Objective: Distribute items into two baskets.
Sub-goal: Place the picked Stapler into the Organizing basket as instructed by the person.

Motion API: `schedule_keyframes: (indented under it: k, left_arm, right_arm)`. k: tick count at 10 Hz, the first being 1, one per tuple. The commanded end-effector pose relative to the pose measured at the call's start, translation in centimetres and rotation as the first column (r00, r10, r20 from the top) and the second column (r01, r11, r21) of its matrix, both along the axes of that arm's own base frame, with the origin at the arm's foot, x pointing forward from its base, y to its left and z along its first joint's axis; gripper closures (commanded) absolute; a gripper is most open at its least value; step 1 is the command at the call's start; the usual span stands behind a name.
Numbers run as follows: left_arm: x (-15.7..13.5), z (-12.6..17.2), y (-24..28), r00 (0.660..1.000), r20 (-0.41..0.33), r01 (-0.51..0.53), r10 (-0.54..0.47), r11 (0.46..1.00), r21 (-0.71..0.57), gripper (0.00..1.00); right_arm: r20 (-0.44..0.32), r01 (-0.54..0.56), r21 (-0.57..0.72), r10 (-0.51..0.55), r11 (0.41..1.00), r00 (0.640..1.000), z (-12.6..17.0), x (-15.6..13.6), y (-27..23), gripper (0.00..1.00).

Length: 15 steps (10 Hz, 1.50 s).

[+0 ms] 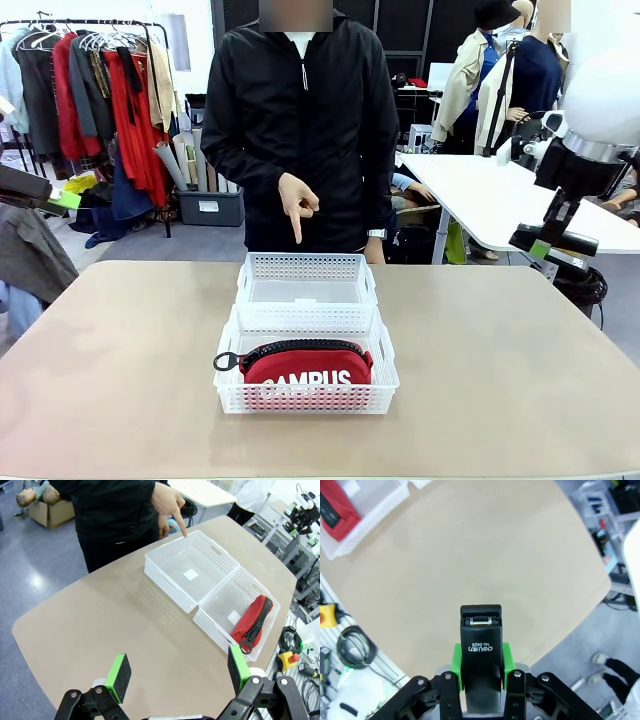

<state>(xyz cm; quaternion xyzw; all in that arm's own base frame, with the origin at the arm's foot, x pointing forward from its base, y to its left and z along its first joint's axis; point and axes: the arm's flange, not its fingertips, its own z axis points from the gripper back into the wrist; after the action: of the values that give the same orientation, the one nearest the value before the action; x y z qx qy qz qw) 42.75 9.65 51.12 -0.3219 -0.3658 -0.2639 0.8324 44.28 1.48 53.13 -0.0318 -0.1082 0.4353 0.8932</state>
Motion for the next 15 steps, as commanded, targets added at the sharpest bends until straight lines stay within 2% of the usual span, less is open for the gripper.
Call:
schedule_keyframes:
  k: [1, 3, 8, 12, 15]
  left_arm:
    - [-0.1, 0.0, 0.0, 1.000, 0.006, 0.003, -0.003, 1.000, -0.002, 0.00]
    - [-0.1, 0.0, 0.0, 1.000, 0.006, 0.003, -0.003, 1.000, -0.002, 0.00]
    - [-0.1, 0.0, 0.0, 1.000, 0.006, 0.003, -0.003, 1.000, -0.002, 0.00]
    - [-0.1, 0.0, 0.0, 1.000, 0.006, 0.003, -0.003, 1.000, -0.002, 0.00]
    - [-0.1, 0.0, 0.0, 1.000, 0.006, 0.003, -0.003, 1.000, -0.002, 0.00]
  right_arm:
    - [0.013, -0.031, 0.007, 0.031, 0.999, 0.999, 1.1, 1.2, 1.9, 1.00]
    - [0.018, -0.053, 0.038, 0.053, 0.998, 0.998, 1.8, 1.4, 3.7, 1.00]
    - [0.025, -0.230, -0.003, 0.230, 0.973, 0.973, 3.7, 2.6, 12.5, 1.00]
    - [-0.005, -0.342, -0.043, 0.342, 0.939, 0.940, 2.0, 4.2, 19.8, 1.00]
    - [-0.009, -0.432, -0.082, 0.432, 0.898, 0.902, 0.1, 5.6, 25.8, 1.00]
